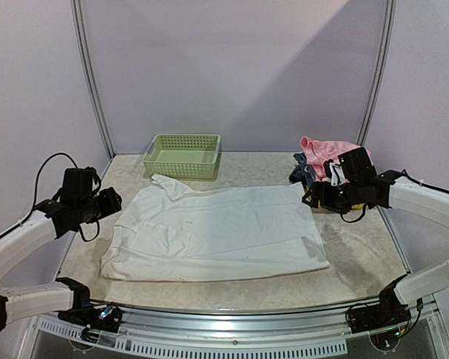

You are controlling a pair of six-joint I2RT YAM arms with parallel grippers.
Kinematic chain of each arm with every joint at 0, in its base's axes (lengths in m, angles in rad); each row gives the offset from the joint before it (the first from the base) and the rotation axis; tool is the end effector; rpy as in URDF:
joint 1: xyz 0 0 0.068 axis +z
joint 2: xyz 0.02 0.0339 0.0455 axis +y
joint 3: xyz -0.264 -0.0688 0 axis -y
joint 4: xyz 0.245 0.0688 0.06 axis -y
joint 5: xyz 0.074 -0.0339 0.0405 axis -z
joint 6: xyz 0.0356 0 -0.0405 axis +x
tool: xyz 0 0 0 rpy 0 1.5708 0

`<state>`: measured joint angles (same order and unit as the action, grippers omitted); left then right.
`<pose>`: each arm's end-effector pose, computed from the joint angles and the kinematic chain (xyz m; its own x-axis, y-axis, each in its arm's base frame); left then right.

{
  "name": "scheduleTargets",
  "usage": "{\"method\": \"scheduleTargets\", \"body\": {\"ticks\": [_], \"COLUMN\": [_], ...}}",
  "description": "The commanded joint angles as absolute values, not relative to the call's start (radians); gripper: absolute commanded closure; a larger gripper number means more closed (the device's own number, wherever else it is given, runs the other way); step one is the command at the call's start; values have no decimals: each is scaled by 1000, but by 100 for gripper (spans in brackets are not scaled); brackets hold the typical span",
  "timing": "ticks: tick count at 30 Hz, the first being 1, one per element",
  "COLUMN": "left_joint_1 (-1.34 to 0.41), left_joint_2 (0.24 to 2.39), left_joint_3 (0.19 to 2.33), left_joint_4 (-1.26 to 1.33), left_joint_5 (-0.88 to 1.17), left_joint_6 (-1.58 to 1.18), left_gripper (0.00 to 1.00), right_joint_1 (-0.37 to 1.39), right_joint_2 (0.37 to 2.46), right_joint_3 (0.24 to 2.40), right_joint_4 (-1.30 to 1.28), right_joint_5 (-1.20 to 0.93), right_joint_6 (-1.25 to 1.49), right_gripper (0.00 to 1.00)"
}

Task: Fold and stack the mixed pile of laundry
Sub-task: Pick up the 1/3-folded T-shirt from the center of the board.

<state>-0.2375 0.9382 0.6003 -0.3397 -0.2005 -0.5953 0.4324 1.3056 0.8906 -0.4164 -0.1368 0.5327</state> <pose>0.1958 -0.0401 0.2335 -0.5492 -0.4324 -0.7151 -0.2756 0.9016 -0.3335 0.2457 0.1187 0.2437 -0.8311 0.1705 -0.5293 -0.0888 0.8989 0.4290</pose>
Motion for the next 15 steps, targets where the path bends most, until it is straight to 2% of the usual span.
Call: {"method": "scheduleTargets", "body": {"ticks": [1, 9, 15], "left_joint_1": [-247, -248, -249], "left_joint_2": [1069, 1397, 1637], "left_joint_3": [691, 881, 1024], "left_joint_4": [-231, -197, -135], "left_joint_5": [-213, -124, -22], "left_joint_6": [-498, -422, -450], "left_gripper": [34, 36, 46], "right_joint_1": [441, 442, 442], "right_joint_2": [1347, 1379, 1384], "right_joint_3": [922, 914, 913], "right_joint_4": [-395, -377, -376], "right_joint_5": [-144, -146, -147], "right_joint_6": [499, 497, 497], "right_gripper": [19, 18, 18]}}
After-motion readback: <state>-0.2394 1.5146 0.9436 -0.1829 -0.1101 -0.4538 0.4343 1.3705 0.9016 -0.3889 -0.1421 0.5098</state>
